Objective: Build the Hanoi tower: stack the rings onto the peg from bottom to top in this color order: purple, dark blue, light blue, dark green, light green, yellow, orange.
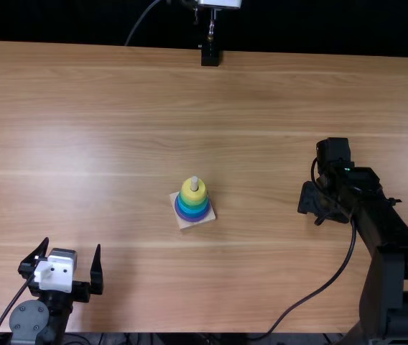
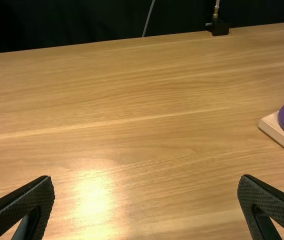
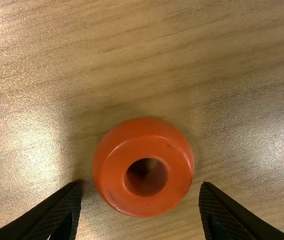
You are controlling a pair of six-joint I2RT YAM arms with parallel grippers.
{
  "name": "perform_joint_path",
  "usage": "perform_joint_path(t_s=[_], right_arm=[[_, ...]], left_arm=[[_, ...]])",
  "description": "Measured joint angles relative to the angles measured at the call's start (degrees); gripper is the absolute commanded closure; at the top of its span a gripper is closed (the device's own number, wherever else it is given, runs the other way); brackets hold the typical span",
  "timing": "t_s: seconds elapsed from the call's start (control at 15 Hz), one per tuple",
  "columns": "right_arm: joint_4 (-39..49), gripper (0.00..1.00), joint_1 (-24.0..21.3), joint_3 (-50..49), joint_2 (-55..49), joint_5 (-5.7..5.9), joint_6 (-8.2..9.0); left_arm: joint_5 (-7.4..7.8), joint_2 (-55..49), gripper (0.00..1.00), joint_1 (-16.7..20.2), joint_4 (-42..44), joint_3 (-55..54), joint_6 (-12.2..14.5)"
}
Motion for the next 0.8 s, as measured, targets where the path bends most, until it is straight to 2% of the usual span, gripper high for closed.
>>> perform_joint_path(t_s=[0.2,0.6,0.73,0.8], right_arm=[[0.00,0.23,0.00,0.00,0.02,0.20,0.00],[0.15,0.25,0.00,0.22,0.02,0.37,-0.17],[0.17,0.41,0.00,0.37,0.07,0.35,-0.28],[0.15,0.56,0.00,0.42,0.07,0.39,-0.37]], left_arm=[[0.00,0.00,0.00,0.00,0.02,0.00,0.00],[0.00,0.00,0.00,0.00,0.02,0.02,0.00],[-0.02,0.00,0.00,0.00,-0.02,0.00,-0.02],[0.00,0.00,0.00,0.00,0.00,0.02,0.00]])
